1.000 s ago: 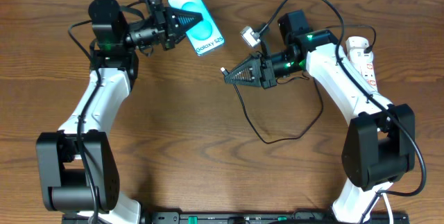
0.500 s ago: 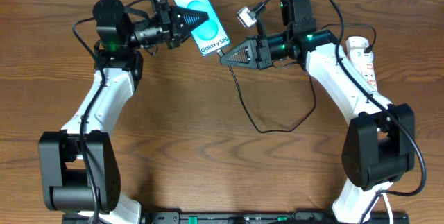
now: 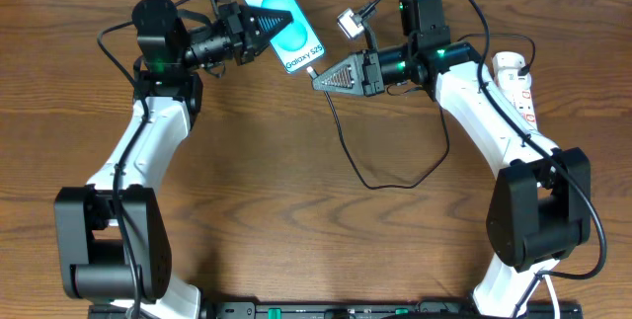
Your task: Plug charger to phone and switch on socket
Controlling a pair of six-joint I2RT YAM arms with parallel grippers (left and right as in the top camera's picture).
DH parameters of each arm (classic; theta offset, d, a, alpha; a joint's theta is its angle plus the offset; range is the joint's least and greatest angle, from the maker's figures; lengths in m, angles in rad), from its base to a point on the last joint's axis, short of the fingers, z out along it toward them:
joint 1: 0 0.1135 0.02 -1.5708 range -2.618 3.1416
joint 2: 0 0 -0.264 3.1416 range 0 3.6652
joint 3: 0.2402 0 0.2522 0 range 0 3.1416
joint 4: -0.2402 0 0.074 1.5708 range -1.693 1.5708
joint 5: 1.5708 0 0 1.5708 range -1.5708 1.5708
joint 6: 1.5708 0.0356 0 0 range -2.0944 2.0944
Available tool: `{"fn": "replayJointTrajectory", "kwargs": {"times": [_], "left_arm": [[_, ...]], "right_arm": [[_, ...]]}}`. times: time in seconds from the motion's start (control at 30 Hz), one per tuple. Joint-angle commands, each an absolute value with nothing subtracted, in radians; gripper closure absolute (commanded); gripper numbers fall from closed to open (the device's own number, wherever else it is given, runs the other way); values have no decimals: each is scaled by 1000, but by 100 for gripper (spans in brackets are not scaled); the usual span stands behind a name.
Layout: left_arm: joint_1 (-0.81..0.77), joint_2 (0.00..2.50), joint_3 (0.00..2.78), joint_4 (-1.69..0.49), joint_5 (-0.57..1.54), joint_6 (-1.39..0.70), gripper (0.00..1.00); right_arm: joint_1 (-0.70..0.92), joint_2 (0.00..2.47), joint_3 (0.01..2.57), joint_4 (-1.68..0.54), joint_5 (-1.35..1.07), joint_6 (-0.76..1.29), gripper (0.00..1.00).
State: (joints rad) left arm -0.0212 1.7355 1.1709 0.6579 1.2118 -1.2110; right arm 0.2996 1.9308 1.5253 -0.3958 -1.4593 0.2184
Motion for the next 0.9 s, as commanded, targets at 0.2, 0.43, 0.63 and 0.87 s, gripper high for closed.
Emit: {"fn": "replayJointTrajectory", "kwargs": {"times": [0.2,0.43,0.63,0.87], "left_arm": [[15,1766,1179,684,1241,-1164,93],[15,1766,1179,691,1222,-1184,93],[16,1766,1179,725,1215,-1190,93],[24,1766,1179,724,1215,-1166,93]], "right_arm": [[303,1919,1539,-315,-1431,310,99],[320,1919,1539,-282,-1418,338,99],[323,1919,1539,-189,-1375,444,99],[323,1945,1539,-191,-1337,425,99]]}}
